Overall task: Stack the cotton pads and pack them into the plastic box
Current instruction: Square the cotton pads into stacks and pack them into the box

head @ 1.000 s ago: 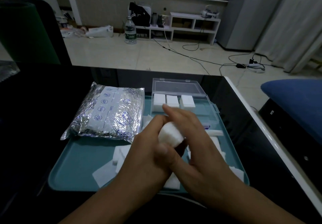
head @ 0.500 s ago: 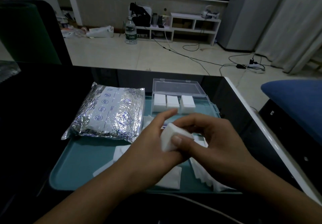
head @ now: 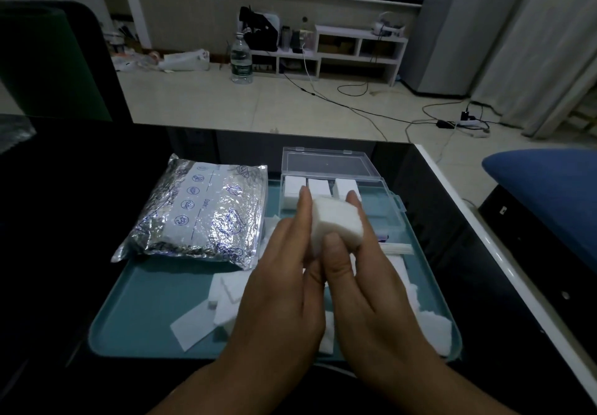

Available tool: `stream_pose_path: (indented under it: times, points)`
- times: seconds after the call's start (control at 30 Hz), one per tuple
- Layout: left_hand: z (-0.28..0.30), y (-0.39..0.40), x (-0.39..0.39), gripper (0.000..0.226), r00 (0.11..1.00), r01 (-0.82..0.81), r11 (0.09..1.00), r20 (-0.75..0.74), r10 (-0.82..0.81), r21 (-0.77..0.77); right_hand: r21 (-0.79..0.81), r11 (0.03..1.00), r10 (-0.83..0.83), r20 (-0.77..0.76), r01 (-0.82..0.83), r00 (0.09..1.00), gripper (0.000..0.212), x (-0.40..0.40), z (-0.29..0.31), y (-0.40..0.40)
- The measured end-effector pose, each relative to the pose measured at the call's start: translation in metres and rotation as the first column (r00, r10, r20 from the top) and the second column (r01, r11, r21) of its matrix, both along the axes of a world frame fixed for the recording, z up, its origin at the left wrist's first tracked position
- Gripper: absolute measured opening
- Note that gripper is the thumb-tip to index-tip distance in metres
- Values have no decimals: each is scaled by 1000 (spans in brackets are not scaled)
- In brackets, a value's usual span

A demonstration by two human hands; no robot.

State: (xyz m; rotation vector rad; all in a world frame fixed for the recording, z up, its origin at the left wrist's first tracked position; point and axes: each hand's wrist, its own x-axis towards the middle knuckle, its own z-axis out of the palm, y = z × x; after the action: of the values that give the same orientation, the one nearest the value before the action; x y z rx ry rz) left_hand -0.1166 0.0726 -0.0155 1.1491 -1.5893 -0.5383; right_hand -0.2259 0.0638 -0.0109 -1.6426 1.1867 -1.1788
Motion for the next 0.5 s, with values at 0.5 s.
stream_pose_path:
  times: [0.5]
  points:
    - [0,-3,2,45,964,76,993,-262,-50,91,-53,999,12,11,-12,1000,27,-6,17,-6]
